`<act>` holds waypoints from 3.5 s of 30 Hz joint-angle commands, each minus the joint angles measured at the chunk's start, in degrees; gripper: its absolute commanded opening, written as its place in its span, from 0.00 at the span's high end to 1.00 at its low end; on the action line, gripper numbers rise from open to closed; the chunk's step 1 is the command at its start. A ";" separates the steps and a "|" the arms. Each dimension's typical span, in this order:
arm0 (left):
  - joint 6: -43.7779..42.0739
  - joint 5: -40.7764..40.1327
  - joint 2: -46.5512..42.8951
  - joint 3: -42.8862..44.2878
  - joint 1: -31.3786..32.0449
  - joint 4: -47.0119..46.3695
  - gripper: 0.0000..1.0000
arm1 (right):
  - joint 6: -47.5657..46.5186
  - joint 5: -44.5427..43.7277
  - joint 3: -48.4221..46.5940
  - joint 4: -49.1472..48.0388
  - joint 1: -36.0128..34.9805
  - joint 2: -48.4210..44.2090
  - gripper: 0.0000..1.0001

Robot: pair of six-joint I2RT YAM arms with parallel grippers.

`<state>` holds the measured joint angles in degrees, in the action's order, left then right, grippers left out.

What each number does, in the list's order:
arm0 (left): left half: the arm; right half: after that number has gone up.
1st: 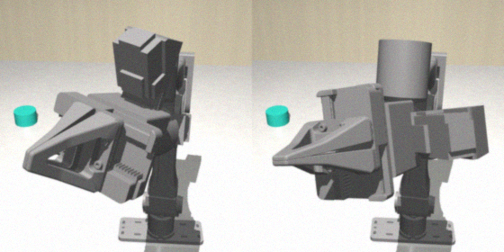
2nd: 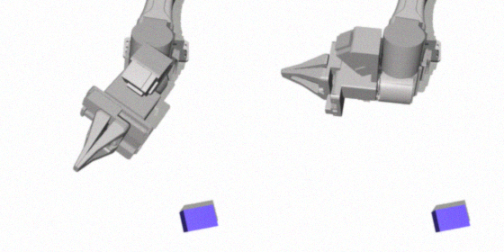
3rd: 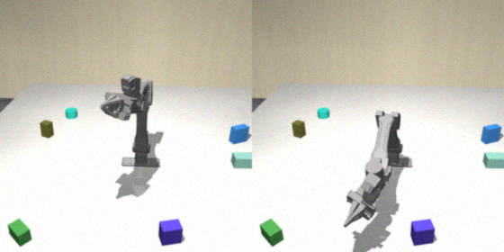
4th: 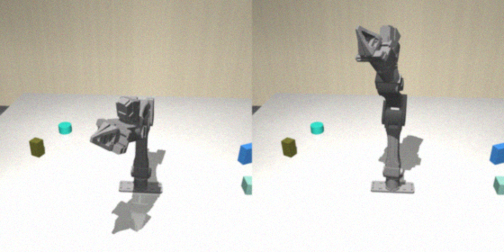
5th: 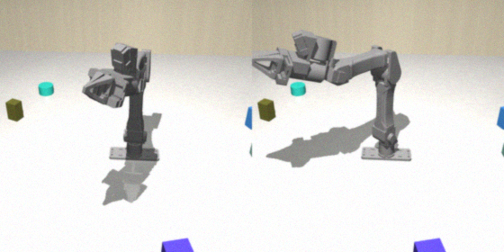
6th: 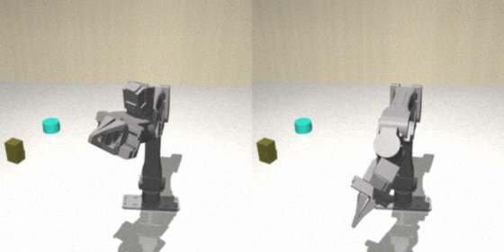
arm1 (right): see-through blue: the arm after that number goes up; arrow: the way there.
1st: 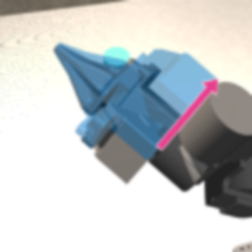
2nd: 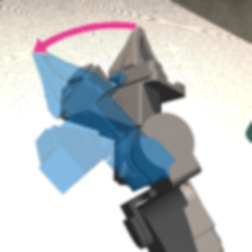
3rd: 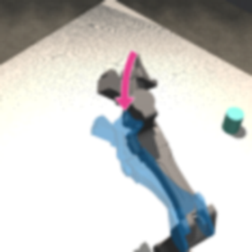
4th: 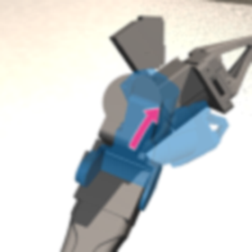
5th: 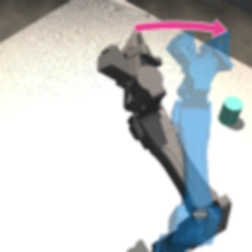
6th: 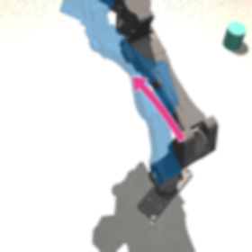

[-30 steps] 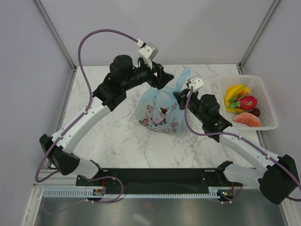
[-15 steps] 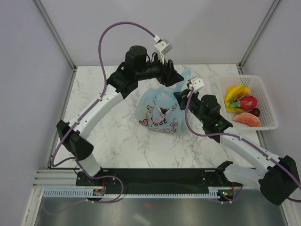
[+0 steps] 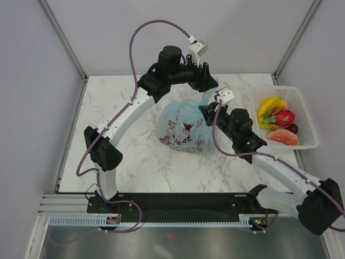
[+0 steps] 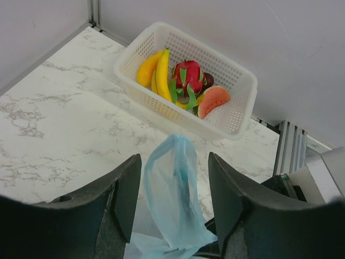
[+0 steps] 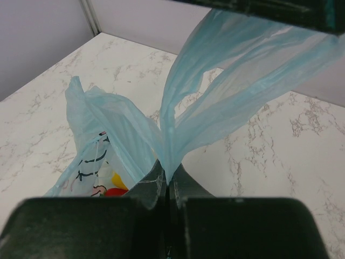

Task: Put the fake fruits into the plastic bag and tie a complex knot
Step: Adjust the plastic bag at the center of the board.

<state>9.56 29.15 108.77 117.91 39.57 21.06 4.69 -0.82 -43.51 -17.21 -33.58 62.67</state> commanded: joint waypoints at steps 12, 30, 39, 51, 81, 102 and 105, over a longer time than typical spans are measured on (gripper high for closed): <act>0.28 3.46 1.37 4.01 -0.20 0.05 0.98 | 0.85 0.03 0.53 -2.12 0.10 -0.62 1.00; -0.69 1.27 -25.62 -30.70 -2.92 -20.80 0.98 | 3.13 -2.87 0.44 -0.19 0.10 0.78 1.00; -0.51 2.66 -31.24 -37.39 -2.92 -26.06 0.97 | 3.31 -3.13 0.00 0.69 0.10 1.13 1.00; 3.80 7.50 -28.71 -38.99 -2.92 -32.75 0.64 | 3.13 -1.38 0.09 0.69 0.10 1.13 1.00; -5.52 -1.64 -3.05 -7.26 -0.73 -9.37 0.25 | 2.96 -0.59 0.00 0.69 0.10 0.61 1.00; -6.75 -9.98 -14.09 -21.22 -0.11 -20.43 0.98 | 3.31 -1.11 0.61 0.60 0.10 0.52 1.00; -7.28 -12.18 -17.70 -25.96 -0.11 -23.14 0.98 | 3.40 -1.38 0.70 0.60 0.01 0.52 1.00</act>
<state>4.78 20.82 97.76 94.61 39.51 5.65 7.70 -1.56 -42.63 -15.75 -33.58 63.72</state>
